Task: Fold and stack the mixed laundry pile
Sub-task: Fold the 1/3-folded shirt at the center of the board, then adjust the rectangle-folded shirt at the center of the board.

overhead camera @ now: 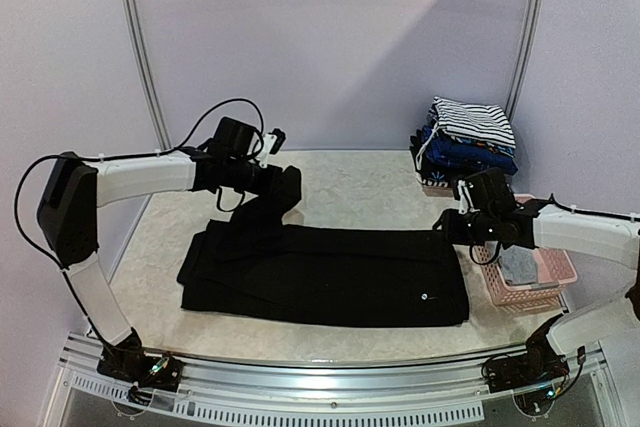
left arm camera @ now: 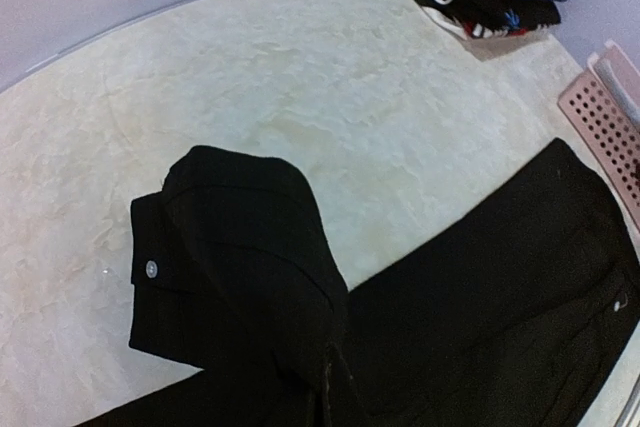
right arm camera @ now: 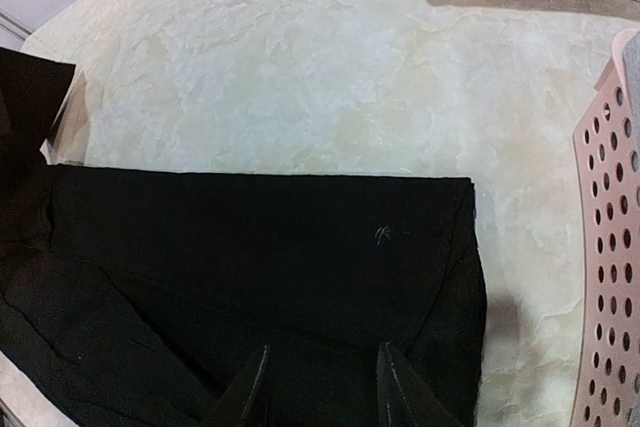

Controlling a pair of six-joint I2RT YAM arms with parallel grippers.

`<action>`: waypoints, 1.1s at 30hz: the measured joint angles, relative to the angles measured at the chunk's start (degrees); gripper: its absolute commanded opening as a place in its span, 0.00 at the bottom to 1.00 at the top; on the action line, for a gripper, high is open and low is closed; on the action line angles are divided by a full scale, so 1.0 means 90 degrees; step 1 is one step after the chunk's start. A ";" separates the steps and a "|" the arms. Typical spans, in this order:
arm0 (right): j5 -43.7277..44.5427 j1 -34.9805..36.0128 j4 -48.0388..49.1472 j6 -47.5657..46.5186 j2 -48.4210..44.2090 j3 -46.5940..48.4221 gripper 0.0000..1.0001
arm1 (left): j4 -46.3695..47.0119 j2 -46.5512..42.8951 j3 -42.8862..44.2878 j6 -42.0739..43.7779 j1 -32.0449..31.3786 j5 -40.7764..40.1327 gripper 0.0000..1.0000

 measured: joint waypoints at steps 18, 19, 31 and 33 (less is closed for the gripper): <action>0.0170 0.0000 0.0228 0.0068 -0.0231 -0.0228 0.36 | -0.0561 -0.0126 -0.0624 0.0544 -0.1921 0.0673 0.77; 0.0168 0.0000 0.0260 0.0068 -0.0221 -0.0228 0.36 | -0.0559 -0.0151 -0.0627 0.0537 -0.1902 0.0597 0.78; 0.0134 0.0000 0.0418 0.0058 -0.0046 -0.0233 0.37 | -0.0342 0.0291 0.0017 -0.0143 -0.0775 -0.0102 0.61; 0.0124 0.0000 0.0447 0.0046 0.0000 -0.0236 0.37 | -0.0376 0.0738 0.0330 -0.0211 -0.0624 -0.0189 0.61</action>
